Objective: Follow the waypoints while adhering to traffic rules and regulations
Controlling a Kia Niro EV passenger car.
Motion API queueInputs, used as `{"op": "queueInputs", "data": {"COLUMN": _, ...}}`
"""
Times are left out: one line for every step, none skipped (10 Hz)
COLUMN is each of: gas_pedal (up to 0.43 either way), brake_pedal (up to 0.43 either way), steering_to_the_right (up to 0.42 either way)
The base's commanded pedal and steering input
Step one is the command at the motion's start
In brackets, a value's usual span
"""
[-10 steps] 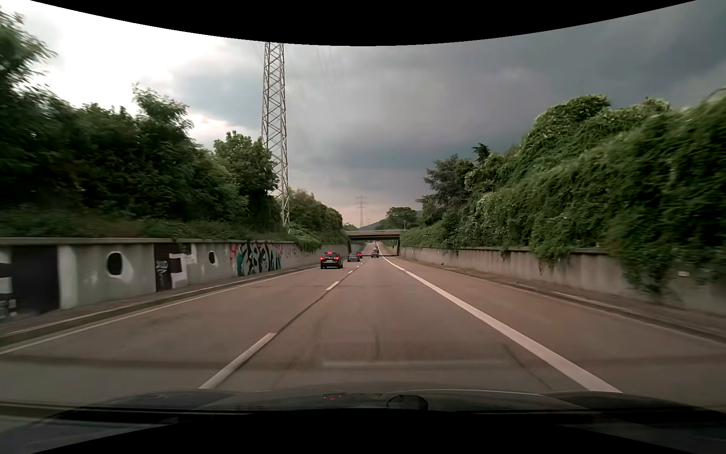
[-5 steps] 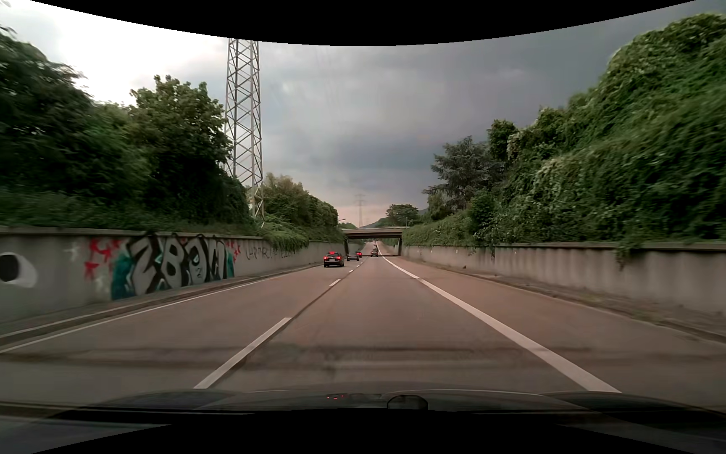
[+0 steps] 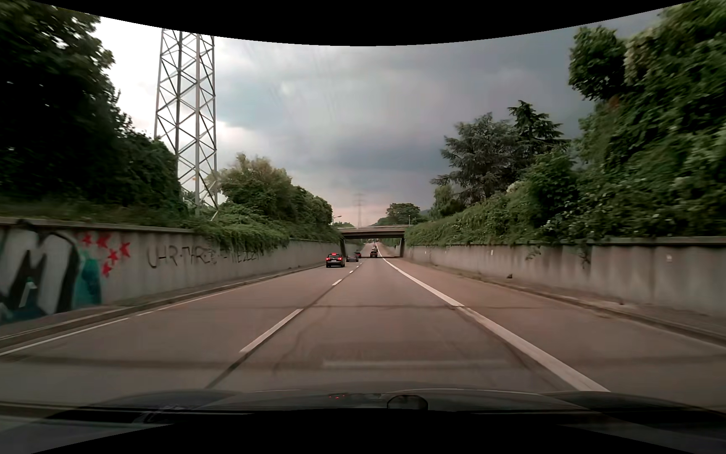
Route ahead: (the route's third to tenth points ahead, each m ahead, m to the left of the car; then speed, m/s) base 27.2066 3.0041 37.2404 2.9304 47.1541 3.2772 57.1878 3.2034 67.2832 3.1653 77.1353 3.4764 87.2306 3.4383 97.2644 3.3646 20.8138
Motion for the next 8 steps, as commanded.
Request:
{"op": "queueInputs", "data": {"gas_pedal": 0.059, "brake_pedal": 0.0, "steering_to_the_right": -0.001}}
{"op": "queueInputs", "data": {"gas_pedal": 0.059, "brake_pedal": 0.0, "steering_to_the_right": -0.001}}
{"op": "queueInputs", "data": {"gas_pedal": 0.059, "brake_pedal": 0.0, "steering_to_the_right": -0.001}}
{"op": "queueInputs", "data": {"gas_pedal": 0.059, "brake_pedal": 0.0, "steering_to_the_right": -0.001}}
{"op": "queueInputs", "data": {"gas_pedal": 0.059, "brake_pedal": 0.0, "steering_to_the_right": -0.002}}
{"op": "queueInputs", "data": {"gas_pedal": 0.059, "brake_pedal": 0.0, "steering_to_the_right": -0.002}}
{"op": "queueInputs", "data": {"gas_pedal": 0.059, "brake_pedal": 0.0, "steering_to_the_right": -0.002}}
{"op": "queueInputs", "data": {"gas_pedal": 0.059, "brake_pedal": 0.0, "steering_to_the_right": -0.002}}
